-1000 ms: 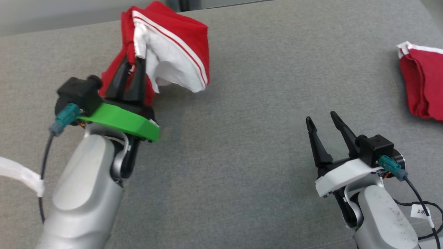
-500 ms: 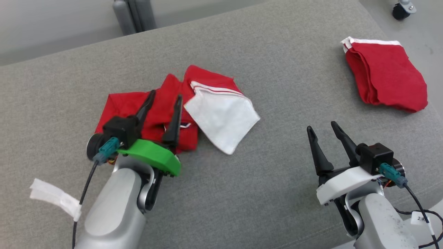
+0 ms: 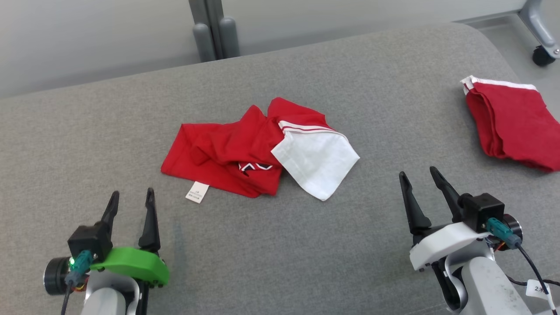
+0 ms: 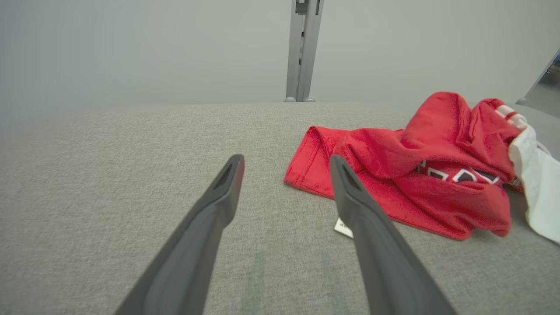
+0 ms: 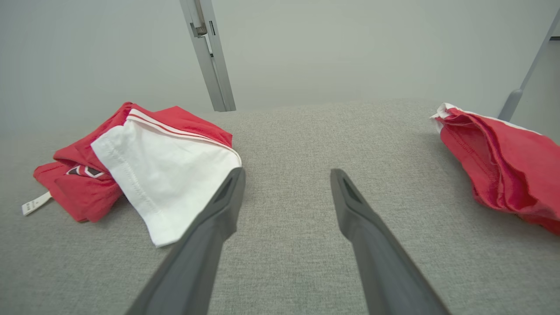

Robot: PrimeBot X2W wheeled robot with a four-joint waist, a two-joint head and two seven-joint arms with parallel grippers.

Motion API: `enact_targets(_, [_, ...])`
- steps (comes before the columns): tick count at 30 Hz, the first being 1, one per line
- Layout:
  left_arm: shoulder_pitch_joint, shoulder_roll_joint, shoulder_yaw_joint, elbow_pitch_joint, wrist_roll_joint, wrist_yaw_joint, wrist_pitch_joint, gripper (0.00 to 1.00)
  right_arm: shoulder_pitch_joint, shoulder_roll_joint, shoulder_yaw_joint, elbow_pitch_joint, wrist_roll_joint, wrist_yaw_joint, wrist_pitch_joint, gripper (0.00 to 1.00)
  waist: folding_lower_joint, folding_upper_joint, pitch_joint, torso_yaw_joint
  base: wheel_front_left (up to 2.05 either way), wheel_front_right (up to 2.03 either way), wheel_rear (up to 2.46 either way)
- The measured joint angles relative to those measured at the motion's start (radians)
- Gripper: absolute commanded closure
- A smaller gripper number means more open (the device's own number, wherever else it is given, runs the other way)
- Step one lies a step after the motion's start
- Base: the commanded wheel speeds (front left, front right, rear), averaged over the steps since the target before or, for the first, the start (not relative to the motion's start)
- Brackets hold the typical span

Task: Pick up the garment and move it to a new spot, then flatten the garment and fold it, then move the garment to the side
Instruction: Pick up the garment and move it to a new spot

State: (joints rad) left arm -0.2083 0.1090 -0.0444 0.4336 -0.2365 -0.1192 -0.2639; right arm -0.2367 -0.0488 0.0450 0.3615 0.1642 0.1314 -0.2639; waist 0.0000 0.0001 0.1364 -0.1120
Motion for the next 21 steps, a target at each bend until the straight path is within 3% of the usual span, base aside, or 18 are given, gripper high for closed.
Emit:
enact_targets(9, [0.157,-0.03,0.103,-0.082,0.105,0.005,0.0,0.0,0.051,0.0,-0.006,0.019,-0.015,0.0,0.0,0.0,0.0,0.0,-0.065,0.057,0.0,0.0,0.0])
enact_targets(21, [0.28,-0.056,0.124,-0.138,0.146,0.013,0.0,0.0,0.125,0.0,0.006,0.012,-0.021,0.0,0.0,0.0,0.0,0.0,-0.12,0.102,0.0,0.0,0.0])
